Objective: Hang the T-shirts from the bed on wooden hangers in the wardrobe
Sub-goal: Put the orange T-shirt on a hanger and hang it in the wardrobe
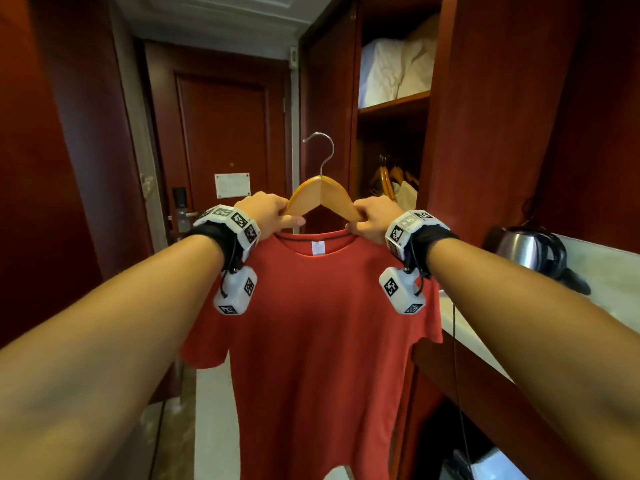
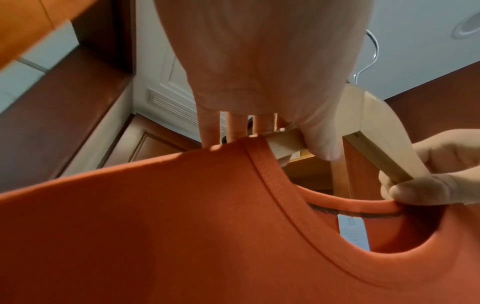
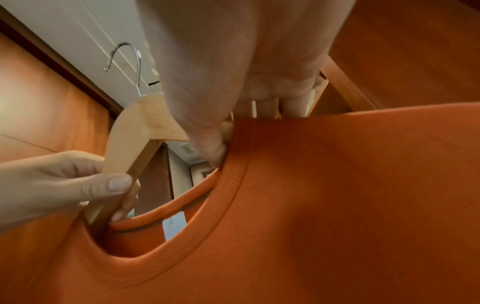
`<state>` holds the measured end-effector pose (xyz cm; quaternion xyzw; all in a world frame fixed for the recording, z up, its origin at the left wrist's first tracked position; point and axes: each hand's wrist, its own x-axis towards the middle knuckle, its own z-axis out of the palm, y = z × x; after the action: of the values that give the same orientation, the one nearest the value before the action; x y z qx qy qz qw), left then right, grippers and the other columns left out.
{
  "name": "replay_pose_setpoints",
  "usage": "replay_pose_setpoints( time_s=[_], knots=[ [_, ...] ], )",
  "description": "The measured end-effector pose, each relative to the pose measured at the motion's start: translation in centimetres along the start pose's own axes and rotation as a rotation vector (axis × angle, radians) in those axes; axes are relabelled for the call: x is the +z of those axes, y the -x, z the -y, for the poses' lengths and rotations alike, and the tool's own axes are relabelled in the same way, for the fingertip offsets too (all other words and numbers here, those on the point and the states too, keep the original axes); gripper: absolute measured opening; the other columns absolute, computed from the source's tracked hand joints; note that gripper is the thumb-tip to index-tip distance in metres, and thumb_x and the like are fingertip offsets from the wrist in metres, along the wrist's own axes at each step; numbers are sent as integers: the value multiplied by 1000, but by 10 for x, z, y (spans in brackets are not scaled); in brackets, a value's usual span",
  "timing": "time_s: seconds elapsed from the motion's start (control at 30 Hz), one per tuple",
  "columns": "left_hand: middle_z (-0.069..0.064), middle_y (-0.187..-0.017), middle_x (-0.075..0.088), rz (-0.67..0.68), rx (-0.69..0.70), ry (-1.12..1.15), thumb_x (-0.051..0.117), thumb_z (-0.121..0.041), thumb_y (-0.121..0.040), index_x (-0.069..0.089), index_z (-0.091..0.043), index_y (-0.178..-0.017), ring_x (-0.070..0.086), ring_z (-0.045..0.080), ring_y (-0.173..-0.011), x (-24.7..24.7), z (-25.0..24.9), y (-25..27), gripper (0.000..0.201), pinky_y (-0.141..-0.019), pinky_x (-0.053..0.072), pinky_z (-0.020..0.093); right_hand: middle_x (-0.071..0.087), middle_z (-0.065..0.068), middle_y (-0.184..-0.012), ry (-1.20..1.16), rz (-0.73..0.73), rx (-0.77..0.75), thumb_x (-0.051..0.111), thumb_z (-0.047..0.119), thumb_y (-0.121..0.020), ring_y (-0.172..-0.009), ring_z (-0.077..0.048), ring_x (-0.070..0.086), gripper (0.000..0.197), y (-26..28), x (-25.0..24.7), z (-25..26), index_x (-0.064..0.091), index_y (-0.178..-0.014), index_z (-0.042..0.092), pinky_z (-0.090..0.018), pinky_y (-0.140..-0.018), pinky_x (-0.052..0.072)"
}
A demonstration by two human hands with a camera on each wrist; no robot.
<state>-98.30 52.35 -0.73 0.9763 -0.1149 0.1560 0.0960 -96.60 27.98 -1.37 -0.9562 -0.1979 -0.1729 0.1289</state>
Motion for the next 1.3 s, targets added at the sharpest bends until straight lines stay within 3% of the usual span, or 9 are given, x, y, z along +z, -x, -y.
replay_pose_setpoints(
  time_s=[0.2, 0.3, 0.37, 0.63, 0.83, 0.93, 1.07, 1.3],
  knots=[
    [1, -79, 63, -63, 35, 10, 53, -62, -91, 55, -26, -76, 63, 22, -77, 31, 27, -110, 39, -71, 51, 37, 55, 3, -74, -79, -87, 118, 62, 16, -85, -79, -24, 57, 23, -93, 33, -32, 47, -71, 26, -29, -65, 36],
    [3, -82, 66, -84, 50, 28, 53, -65, -89, 58, -23, -77, 65, 24, -78, 47, 39, -170, 45, -76, 55, 44, 59, -3, -87, -122, -122, 125, 61, 13, -84, -85, -26, 58, 13, -143, 49, -56, 51, -87, 20, -33, -70, 42],
    [4, -82, 68, -92, 63, 38, 53, -65, -89, 62, -20, -80, 66, 24, -77, 60, 48, -211, 47, -78, 56, 46, 62, -6, -94, -149, -139, 120, 63, 11, -83, -88, -27, 60, 18, -179, 61, -76, 52, -97, 18, -36, -75, 48],
    [3, -76, 66, -92, 117, 112, 61, -57, -89, 57, -17, -75, 63, 22, -73, 95, 74, -363, 42, -69, 48, 37, 58, -2, -91, -213, -175, 123, 65, 27, -89, -87, -24, 58, 21, -307, 97, -151, 51, -102, 19, -34, -75, 44],
    [-2, -74, 55, -87, 255, 191, 64, -49, -89, 50, -19, -80, 53, 19, -69, 132, 78, -455, 34, -65, 40, 34, 58, -3, -96, -129, -214, 233, 63, 34, -92, -89, -24, 58, 24, -368, 116, -206, 48, -104, 20, -37, -78, 46],
    [0, -75, 61, -36, 300, 217, 63, -54, -86, 55, -19, -86, 62, 24, -73, 156, 78, -500, 36, -69, 48, 39, 57, -2, -94, -54, -205, 294, 61, 33, -92, -91, -27, 59, 24, -391, 124, -231, 49, -107, 19, -40, -82, 48],
    [-1, -76, 65, -2, 363, 236, 64, -56, -84, 58, -20, -85, 65, 20, -74, 191, 66, -560, 36, -73, 54, 43, 52, -3, -94, 95, -244, 399, 60, 31, -90, -90, -27, 56, 24, -415, 133, -267, 51, -106, 16, -35, -72, 39],
    [-2, -78, 66, 44, 511, 325, 67, -59, -79, 61, -27, -80, 66, 17, -74, 239, 38, -668, 32, -68, 54, 37, 57, -6, -90, 221, -242, 609, 58, 30, -88, -80, -31, 55, 20, -457, 139, -328, 46, -100, 19, -35, -68, 41]
  ],
)
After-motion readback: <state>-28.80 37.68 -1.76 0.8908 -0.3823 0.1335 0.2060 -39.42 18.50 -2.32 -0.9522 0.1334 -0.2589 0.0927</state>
